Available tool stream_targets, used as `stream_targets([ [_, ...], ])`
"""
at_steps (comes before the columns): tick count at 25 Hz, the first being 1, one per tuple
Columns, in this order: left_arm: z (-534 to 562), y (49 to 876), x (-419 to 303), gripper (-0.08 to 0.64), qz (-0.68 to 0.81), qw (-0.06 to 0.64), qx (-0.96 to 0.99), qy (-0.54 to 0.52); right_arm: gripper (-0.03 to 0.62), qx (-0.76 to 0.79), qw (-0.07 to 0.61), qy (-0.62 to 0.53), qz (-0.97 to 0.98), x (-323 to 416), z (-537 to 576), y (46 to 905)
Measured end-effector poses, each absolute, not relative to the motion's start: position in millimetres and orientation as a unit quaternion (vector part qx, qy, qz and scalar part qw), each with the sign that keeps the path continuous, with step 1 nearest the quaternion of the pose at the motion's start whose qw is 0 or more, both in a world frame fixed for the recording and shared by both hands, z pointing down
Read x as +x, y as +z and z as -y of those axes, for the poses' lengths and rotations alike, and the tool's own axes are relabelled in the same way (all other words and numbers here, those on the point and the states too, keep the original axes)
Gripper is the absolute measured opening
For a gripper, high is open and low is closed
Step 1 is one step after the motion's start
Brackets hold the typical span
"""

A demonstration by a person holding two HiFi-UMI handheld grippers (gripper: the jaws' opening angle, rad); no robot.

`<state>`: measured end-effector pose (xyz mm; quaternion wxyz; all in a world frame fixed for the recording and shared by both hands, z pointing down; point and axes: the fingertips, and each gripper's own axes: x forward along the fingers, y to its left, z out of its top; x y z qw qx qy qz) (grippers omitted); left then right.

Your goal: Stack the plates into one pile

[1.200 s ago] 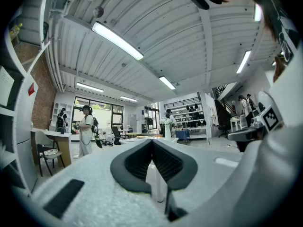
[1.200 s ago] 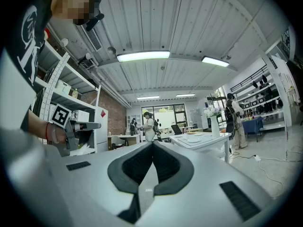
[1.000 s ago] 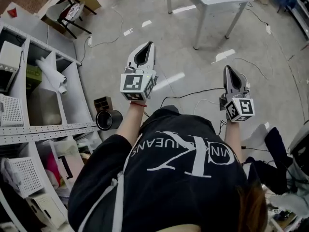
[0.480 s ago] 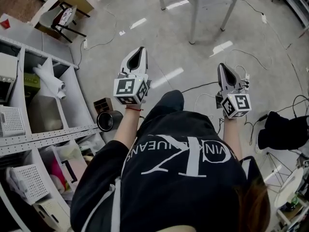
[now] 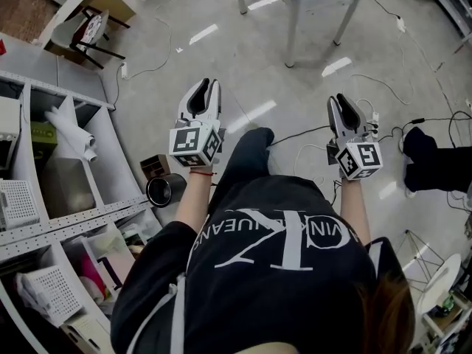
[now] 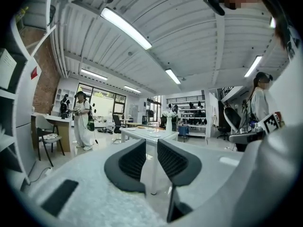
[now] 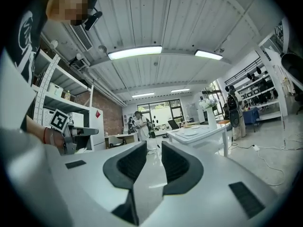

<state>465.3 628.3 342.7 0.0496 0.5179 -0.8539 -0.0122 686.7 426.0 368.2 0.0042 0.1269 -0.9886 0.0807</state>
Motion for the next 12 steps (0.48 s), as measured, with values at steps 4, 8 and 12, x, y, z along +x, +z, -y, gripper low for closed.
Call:
stream_targets([
  [4,-594,363,434,0.077,0.845,0.066,0.531,-0.024,0.095,0.142,0.021,0.076,0.987,665,-398,376],
  [8,-545,367,384,0.074,0.837,0.082,0.54,-0.039,0.098,0.164,0.029,0.091,0.982,625,-356,380],
  [12,-498,363,336,0.067,0.816,0.083,0.571,-0.027,0.106,0.175,0.036,0.095,0.979,571,-325,374],
])
